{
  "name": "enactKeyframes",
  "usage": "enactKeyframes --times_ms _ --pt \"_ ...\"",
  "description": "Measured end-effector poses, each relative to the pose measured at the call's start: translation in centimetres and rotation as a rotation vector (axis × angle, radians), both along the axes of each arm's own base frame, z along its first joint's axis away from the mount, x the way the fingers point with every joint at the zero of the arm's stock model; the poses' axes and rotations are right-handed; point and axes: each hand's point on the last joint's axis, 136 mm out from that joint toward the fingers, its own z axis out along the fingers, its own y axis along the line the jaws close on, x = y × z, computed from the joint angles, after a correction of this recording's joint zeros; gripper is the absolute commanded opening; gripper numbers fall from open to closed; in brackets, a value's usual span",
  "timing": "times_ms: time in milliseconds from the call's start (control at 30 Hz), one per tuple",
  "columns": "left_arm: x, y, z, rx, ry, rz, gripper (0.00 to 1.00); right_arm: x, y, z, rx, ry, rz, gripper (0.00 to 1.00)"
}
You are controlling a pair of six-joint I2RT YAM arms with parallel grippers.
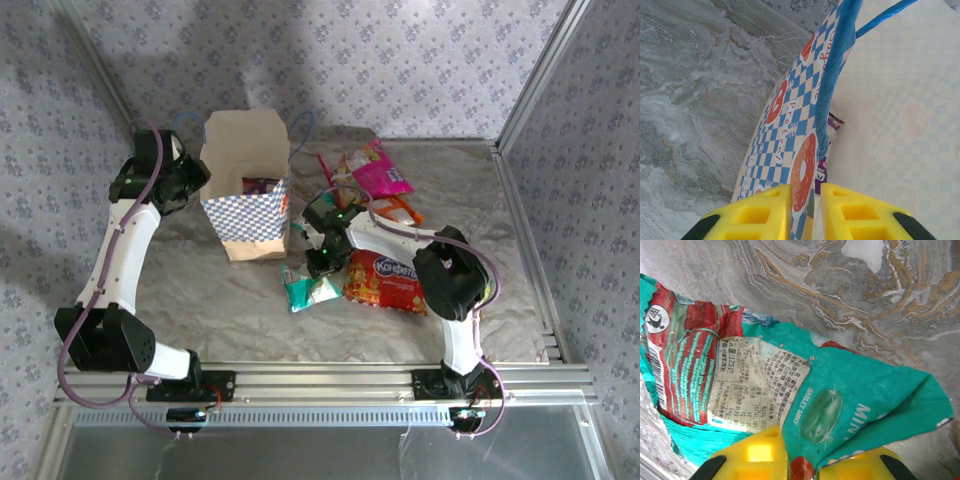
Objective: Place the snacks into the paper bag
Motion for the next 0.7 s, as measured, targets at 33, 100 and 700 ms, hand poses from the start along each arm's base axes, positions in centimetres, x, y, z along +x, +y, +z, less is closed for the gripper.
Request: enactKeyframes --times_ms 33,100,700 --pt "0.0 0.0 0.0 0.000 0.000 -0.001 0.25 0.1 -0.1 0.3 0.002 -0.006 -0.002 0.00" --pt "0.0 0.0 0.0 -0.002 0.000 -0.001 0.26 0.2 -0.2 1.0 0.008 -0.021 -0.004 0.00" --pt "1.9 0.0 0.0 -0.035 -0.009 0.015 0.25 1.3 -1.4 8.3 0.088 -0.167 -0.041 0.00"
